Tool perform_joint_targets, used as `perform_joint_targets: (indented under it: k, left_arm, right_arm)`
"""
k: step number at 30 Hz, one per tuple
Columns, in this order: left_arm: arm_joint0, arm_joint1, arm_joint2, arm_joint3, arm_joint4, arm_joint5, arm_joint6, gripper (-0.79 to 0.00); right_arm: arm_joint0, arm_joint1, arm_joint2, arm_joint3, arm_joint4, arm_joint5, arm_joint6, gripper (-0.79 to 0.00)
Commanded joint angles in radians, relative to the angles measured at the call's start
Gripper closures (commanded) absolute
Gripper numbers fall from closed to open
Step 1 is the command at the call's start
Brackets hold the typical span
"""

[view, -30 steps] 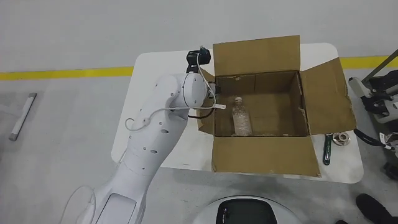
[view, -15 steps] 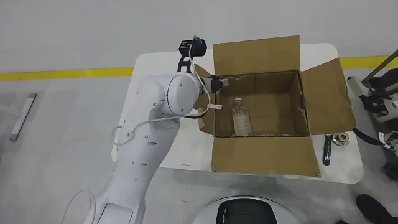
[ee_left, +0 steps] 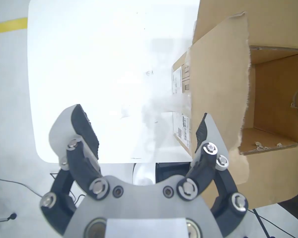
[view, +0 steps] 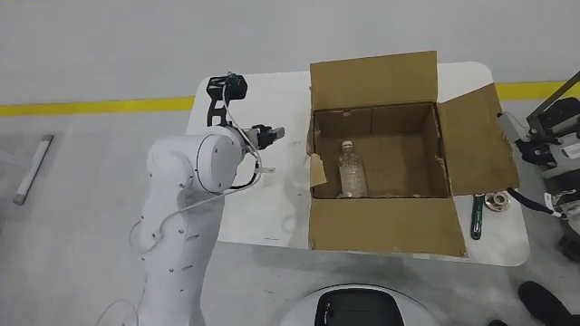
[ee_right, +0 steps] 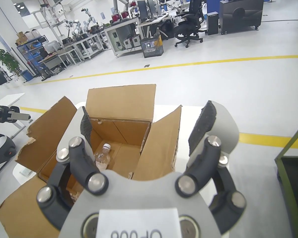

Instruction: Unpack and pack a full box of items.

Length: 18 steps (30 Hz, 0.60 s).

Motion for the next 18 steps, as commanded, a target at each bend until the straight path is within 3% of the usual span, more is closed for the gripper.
perform_joint_targets:
  k: [1,18]
  left_arm:
    - [0.001,0.001,-0.004,0.004,0.003,0.0,0.0,-0.785]
    - [0.021,0.002,-0.003,0.027,-0.009,-0.026,0.037,-0.785]
  right_arm:
    - [0.002,0.0,-0.001,0.003,-0.002,-0.001,0.002,-0.785]
    - [0.01,0.001,-0.033,-0.013,-0.03,0.0,0.01,-0.785]
